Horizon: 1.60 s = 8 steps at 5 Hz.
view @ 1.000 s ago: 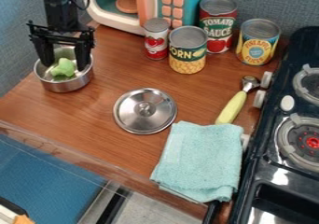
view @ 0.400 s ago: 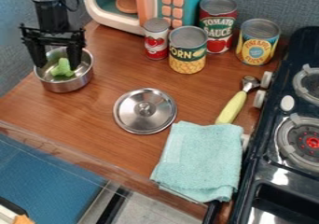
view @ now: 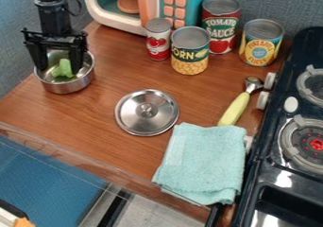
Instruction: Remove the green object from the pot and put it at the center of the table
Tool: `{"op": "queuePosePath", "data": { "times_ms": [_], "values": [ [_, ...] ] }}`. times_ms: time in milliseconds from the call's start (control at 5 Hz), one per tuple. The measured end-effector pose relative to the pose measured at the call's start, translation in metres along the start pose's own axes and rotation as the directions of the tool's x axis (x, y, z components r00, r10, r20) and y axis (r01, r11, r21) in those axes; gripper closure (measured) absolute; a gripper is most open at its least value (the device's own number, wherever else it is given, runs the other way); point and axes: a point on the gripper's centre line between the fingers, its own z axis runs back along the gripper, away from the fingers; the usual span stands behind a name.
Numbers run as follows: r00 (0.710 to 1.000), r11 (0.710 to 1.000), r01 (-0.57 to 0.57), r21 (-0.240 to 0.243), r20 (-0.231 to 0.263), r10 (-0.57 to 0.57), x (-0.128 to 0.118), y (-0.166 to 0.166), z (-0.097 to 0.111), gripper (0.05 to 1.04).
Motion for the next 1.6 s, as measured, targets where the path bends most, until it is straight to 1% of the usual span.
{"op": "queuePosePath", "data": {
  "times_ms": [400, 600, 800, 1000, 1200, 1400, 1600],
  "values": [
    [1.0, 1.0, 0.002, 0.012, -0.007, -0.002, 0.007, 0.003, -0.006, 0.083],
    [1.0, 1.0, -0.006, 0.015, -0.018, 0.007, 0.012, 0.004, -0.012, 0.083],
    [1.0, 1.0, -0.01, 0.018, -0.025, 0.01, 0.016, 0.005, -0.02, 0.143],
    [1.0, 0.999, -0.027, 0.038, 0.002, 0.027, 0.02, 0.007, -0.02, 0.329],
    [1.0, 0.999, -0.03, 0.043, 0.003, 0.03, 0.021, 0.006, -0.021, 0.33],
    [1.0, 0.999, -0.023, 0.03, 0.0, 0.023, 0.02, 0.002, -0.019, 0.331],
    [1.0, 1.0, -0.018, -0.005, -0.02, 0.018, 0.02, -0.016, -0.008, 0.33]
  ]
}}
